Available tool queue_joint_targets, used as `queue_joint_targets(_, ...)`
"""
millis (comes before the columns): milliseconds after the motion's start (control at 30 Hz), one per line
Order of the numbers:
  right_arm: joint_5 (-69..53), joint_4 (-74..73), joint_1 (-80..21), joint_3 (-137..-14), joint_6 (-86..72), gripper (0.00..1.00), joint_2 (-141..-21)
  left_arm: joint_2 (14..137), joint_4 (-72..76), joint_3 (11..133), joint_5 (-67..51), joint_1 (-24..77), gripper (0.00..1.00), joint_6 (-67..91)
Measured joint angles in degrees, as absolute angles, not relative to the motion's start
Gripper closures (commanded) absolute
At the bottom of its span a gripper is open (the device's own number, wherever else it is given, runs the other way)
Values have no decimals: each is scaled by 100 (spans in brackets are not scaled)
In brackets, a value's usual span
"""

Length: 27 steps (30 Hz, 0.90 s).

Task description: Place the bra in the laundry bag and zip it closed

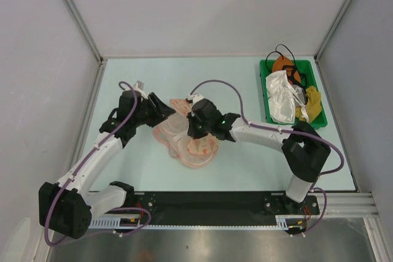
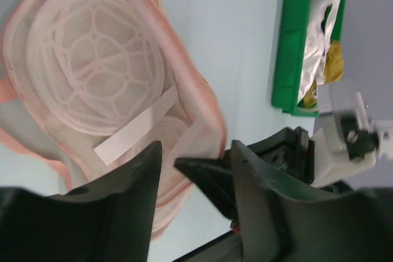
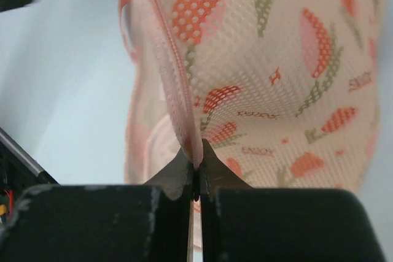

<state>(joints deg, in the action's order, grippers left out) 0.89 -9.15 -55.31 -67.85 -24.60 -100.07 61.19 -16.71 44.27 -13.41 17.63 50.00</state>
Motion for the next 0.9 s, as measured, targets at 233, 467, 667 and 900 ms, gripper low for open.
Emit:
queue_joint_targets(233, -781, -1376, -3616, -6794, -2314, 89, -9448, 5909, -1992, 4613, -913, 1772, 39, 4696)
queue_joint_targets(467, -1234, -2091, -1826, -6925, -1487, 46, -9601, 6539, -1640, 4099, -1127, 2095, 25, 4810)
queue_joint_targets(667, -884, -2818, -1704, -7063, -1044, 26, -9155, 7146, -1557, 3898, -1017, 2252, 10, 5002)
queue_joint_targets(900, 349, -2521, -1120, -6788, -1199, 8, -6864, 7655, -1470, 3667, -670, 2209, 11, 5426)
